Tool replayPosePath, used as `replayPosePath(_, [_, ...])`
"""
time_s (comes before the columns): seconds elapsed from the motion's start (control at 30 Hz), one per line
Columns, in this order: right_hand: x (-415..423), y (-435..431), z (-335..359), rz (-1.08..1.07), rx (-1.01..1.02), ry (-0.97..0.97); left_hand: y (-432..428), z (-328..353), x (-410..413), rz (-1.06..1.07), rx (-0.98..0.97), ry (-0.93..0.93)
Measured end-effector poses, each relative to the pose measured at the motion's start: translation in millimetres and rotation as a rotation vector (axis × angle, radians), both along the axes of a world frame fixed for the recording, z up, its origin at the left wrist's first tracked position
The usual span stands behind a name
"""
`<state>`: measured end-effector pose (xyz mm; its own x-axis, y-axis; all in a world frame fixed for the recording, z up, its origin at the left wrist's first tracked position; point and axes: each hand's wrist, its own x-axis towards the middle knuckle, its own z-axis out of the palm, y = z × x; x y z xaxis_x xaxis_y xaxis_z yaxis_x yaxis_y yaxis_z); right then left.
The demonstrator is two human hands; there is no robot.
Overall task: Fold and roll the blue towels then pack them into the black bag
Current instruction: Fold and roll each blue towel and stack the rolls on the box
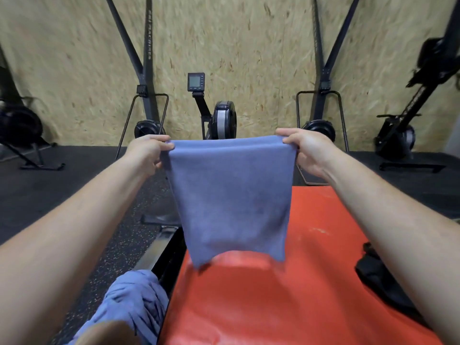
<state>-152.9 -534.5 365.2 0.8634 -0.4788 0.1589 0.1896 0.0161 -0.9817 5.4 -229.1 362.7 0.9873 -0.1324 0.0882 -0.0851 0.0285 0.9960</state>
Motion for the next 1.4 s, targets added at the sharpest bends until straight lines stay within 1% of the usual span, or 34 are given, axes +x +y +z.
replayPosePath(0.07, [-3.4, 2.7, 6.1, -0.017, -0.015, -0.03, 3.2, 4.9, -2.1, 0.042, 0.051, -0.07])
replayPosePath(0.13, [-8.7, 5.0, 9.0, -0.032, -0.068, -0.057, 6.8, 4.8, -3.8, 0.106, 0.144, -0.161])
replayPosePath(0.2, [-13.0, 5.0, 9.3, -0.058, -0.155, -0.067, 10.2, 0.9, -7.4, 0.122, 0.168, -0.136])
replayPosePath(0.3, [-19.6, 3.4, 10.4, -0.068, -0.211, -0.067, 13.7, -2.4, -13.6, 0.082, 0.059, -0.039])
replayPosePath(0.37, [-27.2, 3.5, 11.3, -0.044, -0.223, -0.066, 14.8, 0.3, -21.3, 0.044, -0.032, -0.025])
replayPosePath(0.5, [-54.5, 4.2, 17.7, 0.007, -0.266, -0.06, 20.7, 8.4, -46.0, -0.05, -0.145, -0.114])
replayPosePath(0.6, [-76.3, 5.5, 29.6, -0.013, -0.265, -0.077, 29.8, 13.4, -64.8, -0.096, -0.165, -0.236])
replayPosePath(0.67, [-86.2, 5.2, 37.5, -0.035, -0.277, -0.094, 32.2, 18.1, -71.8, -0.106, -0.08, -0.357])
replayPosePath(0.77, [-93.8, 2.4, 44.8, -0.037, -0.319, -0.077, 29.3, 23.0, -70.9, -0.091, 0.12, -0.493])
replayPosePath(0.87, [-87.9, -4.2, 40.7, -0.113, -0.478, 0.022, 19.6, 19.7, -59.4, -0.011, 0.36, -0.589])
replayPosePath(0.9, [-83.4, -6.9, 37.2, -0.153, -0.547, 0.063, 14.7, 17.0, -54.1, 0.013, 0.407, -0.593])
replayPosePath(0.97, [-71.4, -12.5, 28.7, -0.223, -0.674, 0.144, 3.2, 10.6, -43.7, 0.026, 0.437, -0.555])
replayPosePath(1.07, [-48.9, -21.0, 13.9, -0.265, -0.722, 0.207, -12.3, -0.4, -25.8, 0.013, 0.442, -0.491])
replayPosePath(1.17, [-28.9, -31.3, 4.4, -0.322, -0.784, 0.178, -22.7, -8.2, -6.5, 0.024, 0.396, -0.45])
replayPosePath(1.23, [-21.3, -36.6, 5.9, -0.331, -0.762, 0.155, -29.1, -7.7, 3.2, 0.031, 0.385, -0.443])
replayPosePath(1.33, [-14.4, -39.4, 6.7, -0.301, -0.645, 0.116, -35.4, -3.5, 12.0, -0.012, 0.286, -0.421])
replayPosePath(1.4, [-11.5, -39.7, 1.2, -0.292, -0.629, 0.086, -35.8, -5.0, 13.8, -0.035, 0.249, -0.417])
